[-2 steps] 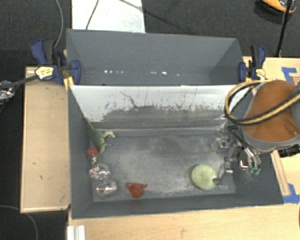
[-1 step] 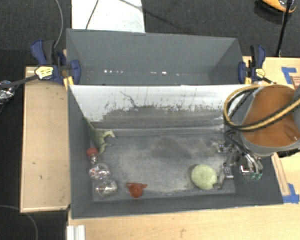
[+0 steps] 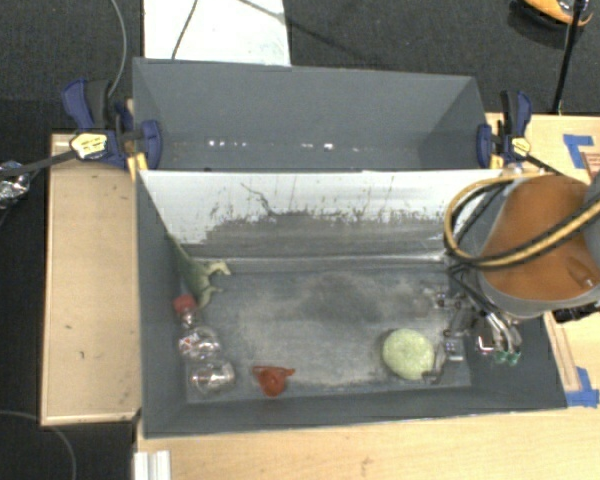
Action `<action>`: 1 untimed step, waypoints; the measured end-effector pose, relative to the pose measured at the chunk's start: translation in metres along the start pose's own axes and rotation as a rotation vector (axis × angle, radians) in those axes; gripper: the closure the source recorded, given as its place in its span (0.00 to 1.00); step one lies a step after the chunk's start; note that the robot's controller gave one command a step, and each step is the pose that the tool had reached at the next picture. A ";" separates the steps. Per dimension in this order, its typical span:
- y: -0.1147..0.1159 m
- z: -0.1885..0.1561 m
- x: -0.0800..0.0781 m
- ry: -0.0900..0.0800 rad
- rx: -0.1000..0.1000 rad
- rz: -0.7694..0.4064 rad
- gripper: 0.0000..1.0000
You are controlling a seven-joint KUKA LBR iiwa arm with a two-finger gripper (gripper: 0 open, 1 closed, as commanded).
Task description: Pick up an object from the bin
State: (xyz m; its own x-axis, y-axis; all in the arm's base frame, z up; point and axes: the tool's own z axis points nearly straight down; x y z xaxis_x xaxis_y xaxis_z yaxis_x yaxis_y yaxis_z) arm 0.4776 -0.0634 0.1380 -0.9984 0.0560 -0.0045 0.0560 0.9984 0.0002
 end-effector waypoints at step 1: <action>0.002 0.052 -0.002 -0.001 0.000 0.154 0.00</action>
Offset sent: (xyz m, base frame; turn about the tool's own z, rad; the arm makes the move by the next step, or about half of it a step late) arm 0.0022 0.0031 -0.0680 0.1440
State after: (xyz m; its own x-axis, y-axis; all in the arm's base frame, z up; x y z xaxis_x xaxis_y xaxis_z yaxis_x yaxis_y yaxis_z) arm 0.4795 -0.0613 0.0860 -0.9780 0.2086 -0.0058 0.2086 0.9780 0.0009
